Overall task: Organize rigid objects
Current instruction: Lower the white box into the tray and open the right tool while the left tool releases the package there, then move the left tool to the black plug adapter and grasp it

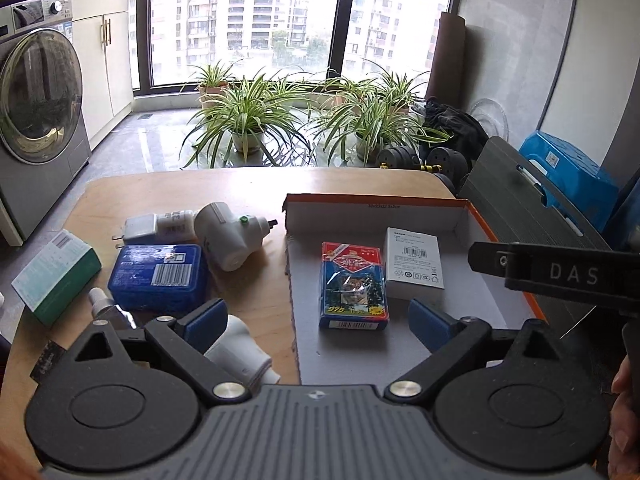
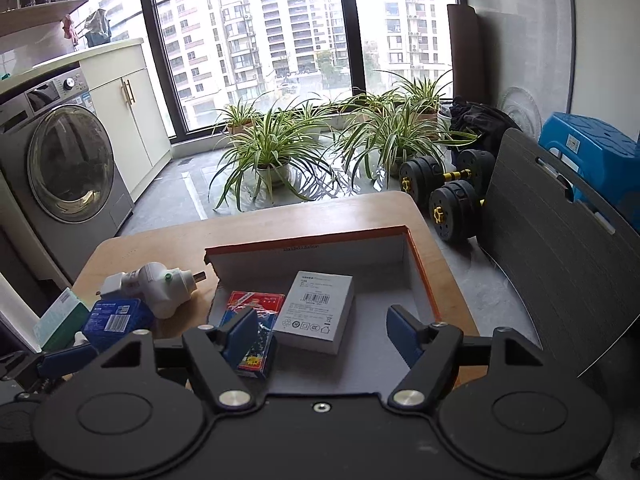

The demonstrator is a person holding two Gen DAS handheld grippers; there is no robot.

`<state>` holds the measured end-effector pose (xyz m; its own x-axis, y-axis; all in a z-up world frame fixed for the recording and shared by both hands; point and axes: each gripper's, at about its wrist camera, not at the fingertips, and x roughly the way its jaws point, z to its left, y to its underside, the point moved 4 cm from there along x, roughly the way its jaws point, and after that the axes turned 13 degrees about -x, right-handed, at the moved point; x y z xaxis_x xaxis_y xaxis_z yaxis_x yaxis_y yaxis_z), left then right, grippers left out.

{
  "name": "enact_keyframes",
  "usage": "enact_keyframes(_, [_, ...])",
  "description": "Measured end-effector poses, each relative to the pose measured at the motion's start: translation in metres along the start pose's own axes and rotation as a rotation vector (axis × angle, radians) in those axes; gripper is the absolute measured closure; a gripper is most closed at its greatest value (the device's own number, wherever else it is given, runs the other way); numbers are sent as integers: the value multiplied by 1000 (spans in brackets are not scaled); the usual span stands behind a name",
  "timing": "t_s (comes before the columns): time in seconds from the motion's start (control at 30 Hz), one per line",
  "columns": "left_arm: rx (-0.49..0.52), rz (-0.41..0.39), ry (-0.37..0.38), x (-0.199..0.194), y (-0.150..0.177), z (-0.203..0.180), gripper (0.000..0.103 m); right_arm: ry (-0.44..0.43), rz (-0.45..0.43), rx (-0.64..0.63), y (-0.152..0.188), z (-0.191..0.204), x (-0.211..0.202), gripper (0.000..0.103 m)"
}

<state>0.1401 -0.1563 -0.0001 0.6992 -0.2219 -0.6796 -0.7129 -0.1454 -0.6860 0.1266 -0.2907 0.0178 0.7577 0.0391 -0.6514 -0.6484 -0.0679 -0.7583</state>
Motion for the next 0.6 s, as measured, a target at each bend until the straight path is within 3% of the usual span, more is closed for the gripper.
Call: enact_keyframes(0.6, [-35,-47,-38,-53,23,55,3,-103,3,-47,26,66,-28,15])
